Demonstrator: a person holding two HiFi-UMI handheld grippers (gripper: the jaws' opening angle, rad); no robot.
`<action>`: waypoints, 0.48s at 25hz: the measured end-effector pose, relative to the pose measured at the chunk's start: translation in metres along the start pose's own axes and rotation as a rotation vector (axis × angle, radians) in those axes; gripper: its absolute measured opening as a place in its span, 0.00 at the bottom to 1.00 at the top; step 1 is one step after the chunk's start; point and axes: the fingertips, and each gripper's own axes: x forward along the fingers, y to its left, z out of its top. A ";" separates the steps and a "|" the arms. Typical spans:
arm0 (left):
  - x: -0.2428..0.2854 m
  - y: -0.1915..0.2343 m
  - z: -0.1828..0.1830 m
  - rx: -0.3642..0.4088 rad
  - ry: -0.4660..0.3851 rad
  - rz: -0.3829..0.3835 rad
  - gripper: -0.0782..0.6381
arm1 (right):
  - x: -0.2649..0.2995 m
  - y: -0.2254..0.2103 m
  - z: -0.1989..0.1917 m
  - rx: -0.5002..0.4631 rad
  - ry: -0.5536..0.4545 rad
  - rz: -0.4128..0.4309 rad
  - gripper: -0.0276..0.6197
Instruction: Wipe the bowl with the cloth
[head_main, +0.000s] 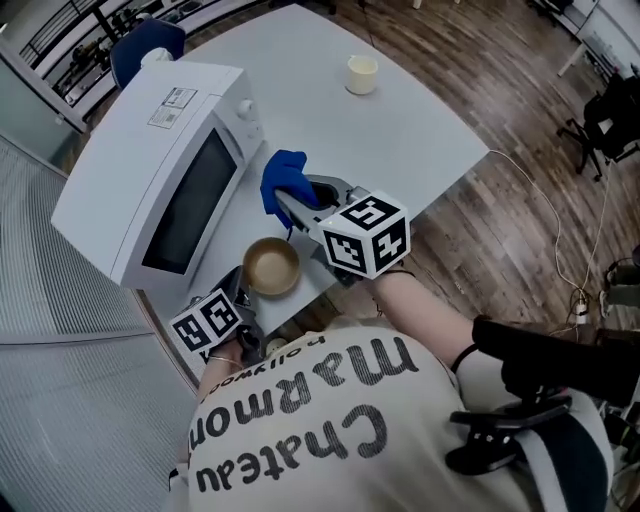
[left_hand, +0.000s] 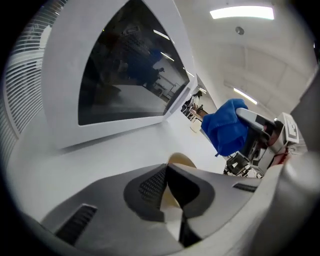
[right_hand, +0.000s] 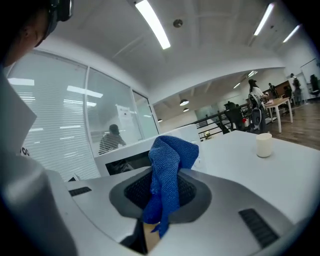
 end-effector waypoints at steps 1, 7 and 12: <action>0.005 -0.005 0.000 -0.002 -0.002 0.000 0.12 | -0.006 -0.006 0.001 0.001 -0.002 -0.010 0.14; 0.025 -0.014 -0.008 -0.012 -0.011 0.055 0.12 | -0.030 -0.026 -0.010 -0.004 0.024 -0.029 0.14; 0.027 -0.016 -0.009 -0.044 -0.073 0.052 0.13 | -0.044 -0.025 -0.021 -0.017 0.051 -0.005 0.14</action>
